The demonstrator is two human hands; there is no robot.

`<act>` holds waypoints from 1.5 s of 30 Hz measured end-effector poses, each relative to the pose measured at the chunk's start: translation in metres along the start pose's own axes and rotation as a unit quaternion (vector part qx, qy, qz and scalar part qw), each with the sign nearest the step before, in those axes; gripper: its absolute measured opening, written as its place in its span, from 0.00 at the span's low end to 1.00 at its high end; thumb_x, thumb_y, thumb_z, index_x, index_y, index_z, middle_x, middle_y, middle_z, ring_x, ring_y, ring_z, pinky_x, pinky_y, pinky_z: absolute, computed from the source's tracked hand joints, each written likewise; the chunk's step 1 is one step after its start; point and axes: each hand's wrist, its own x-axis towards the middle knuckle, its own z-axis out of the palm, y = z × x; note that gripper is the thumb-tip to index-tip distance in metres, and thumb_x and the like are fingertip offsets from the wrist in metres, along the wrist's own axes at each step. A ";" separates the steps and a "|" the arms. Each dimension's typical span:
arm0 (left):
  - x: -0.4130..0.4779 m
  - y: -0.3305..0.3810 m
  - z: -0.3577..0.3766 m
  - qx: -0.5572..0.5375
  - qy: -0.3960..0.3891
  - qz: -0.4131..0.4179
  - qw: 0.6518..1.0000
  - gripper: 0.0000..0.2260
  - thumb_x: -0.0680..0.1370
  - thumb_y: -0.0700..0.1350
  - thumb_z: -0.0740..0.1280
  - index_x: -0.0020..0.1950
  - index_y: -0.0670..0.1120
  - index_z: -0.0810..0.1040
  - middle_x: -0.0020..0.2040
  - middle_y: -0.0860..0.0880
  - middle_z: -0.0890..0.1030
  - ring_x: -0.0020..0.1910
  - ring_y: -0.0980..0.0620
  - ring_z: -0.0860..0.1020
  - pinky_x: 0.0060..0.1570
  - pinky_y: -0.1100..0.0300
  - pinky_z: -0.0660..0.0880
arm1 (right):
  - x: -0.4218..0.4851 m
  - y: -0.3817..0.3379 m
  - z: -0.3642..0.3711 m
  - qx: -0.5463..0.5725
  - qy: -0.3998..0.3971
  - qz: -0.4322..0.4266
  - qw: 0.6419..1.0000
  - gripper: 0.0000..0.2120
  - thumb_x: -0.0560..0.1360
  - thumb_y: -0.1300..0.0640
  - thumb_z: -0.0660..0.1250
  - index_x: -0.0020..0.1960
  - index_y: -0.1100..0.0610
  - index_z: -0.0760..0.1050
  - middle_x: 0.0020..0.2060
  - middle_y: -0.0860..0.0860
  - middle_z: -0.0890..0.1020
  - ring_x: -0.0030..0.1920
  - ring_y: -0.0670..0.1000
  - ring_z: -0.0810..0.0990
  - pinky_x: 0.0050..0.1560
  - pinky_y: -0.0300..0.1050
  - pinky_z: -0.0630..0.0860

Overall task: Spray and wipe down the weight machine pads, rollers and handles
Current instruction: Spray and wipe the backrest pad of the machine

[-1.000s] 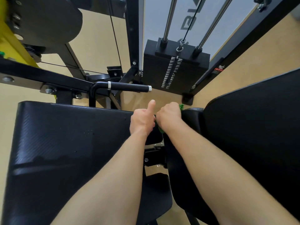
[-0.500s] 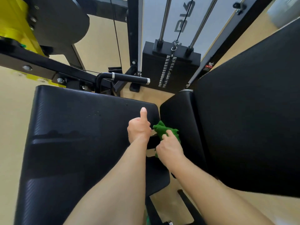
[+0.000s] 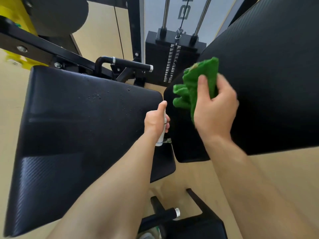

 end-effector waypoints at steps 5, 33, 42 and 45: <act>0.016 0.003 0.010 0.006 -0.021 -0.011 1.000 0.27 0.82 0.60 0.62 0.30 0.44 0.76 0.25 0.48 0.76 0.26 0.50 0.74 0.41 0.53 0.76 | 0.056 -0.005 0.012 -0.069 0.012 -0.076 0.995 0.11 0.81 0.47 0.62 0.50 0.51 0.80 0.37 0.41 0.80 0.41 0.44 0.80 0.44 0.44 0.77; 0.000 -0.026 -0.039 -0.193 -0.068 -0.095 0.974 0.24 0.81 0.61 0.65 0.34 0.46 0.74 0.29 0.47 0.75 0.27 0.50 0.73 0.33 0.57 0.74 | 0.040 0.092 0.084 -0.670 -0.393 -0.371 0.509 0.19 0.82 0.49 0.55 0.67 0.50 0.77 0.71 0.54 0.72 0.73 0.60 0.63 0.74 0.62 0.56; -0.008 -0.027 -0.041 -0.120 -0.008 -0.081 0.989 0.27 0.84 0.65 0.59 0.39 0.45 0.78 0.32 0.48 0.81 0.33 0.49 0.80 0.46 0.52 0.79 | -0.032 0.117 0.064 -0.658 -0.432 -0.383 0.484 0.22 0.84 0.52 0.52 0.73 0.59 0.69 0.69 0.60 0.74 0.71 0.63 0.68 0.75 0.64 0.55; -0.015 -0.019 -0.032 -0.097 0.006 -0.108 0.989 0.26 0.85 0.65 0.58 0.42 0.45 0.76 0.34 0.47 0.80 0.34 0.49 0.80 0.40 0.56 0.79 | -0.070 0.113 0.032 -0.628 -0.514 -0.356 0.464 0.19 0.83 0.53 0.56 0.70 0.59 0.74 0.67 0.60 0.77 0.69 0.62 0.72 0.73 0.63 0.60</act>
